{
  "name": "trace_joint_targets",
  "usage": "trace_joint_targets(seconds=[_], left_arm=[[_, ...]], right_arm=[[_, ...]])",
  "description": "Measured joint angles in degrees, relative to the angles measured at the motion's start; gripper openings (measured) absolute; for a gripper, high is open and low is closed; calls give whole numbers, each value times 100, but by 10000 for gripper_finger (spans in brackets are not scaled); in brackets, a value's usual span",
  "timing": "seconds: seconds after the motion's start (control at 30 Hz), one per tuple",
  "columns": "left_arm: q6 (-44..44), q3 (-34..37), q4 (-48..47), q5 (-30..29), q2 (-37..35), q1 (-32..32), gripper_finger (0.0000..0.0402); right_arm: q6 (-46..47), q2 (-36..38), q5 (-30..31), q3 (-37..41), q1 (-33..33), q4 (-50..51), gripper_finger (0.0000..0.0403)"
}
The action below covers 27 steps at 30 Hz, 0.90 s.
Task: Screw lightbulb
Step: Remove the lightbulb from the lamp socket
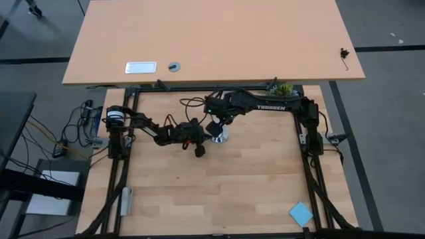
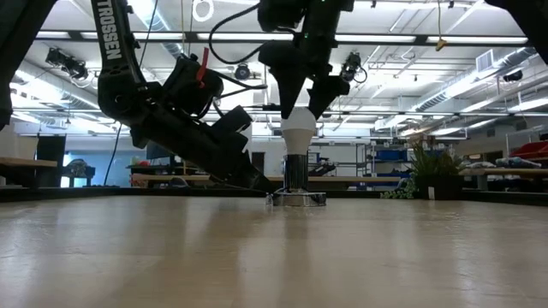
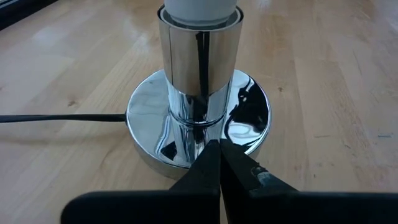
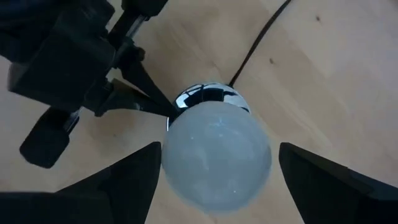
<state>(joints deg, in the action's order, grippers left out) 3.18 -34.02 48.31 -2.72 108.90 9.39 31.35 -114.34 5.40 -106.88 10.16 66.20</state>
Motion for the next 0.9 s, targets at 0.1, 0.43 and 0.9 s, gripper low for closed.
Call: trace_joint_targets(seconds=[0.1,0.43,0.9], left_arm=[[0,2,0,2,0,0,2],[2,2,3,3,0,0,2],[-7,2,5,4,0,2,2]], right_arm=[[-4,3,-12,133,20,-119,330],[-2005,1,-188,211,96,-206,283],[-4422,3,-548,77,271,-19,313]])
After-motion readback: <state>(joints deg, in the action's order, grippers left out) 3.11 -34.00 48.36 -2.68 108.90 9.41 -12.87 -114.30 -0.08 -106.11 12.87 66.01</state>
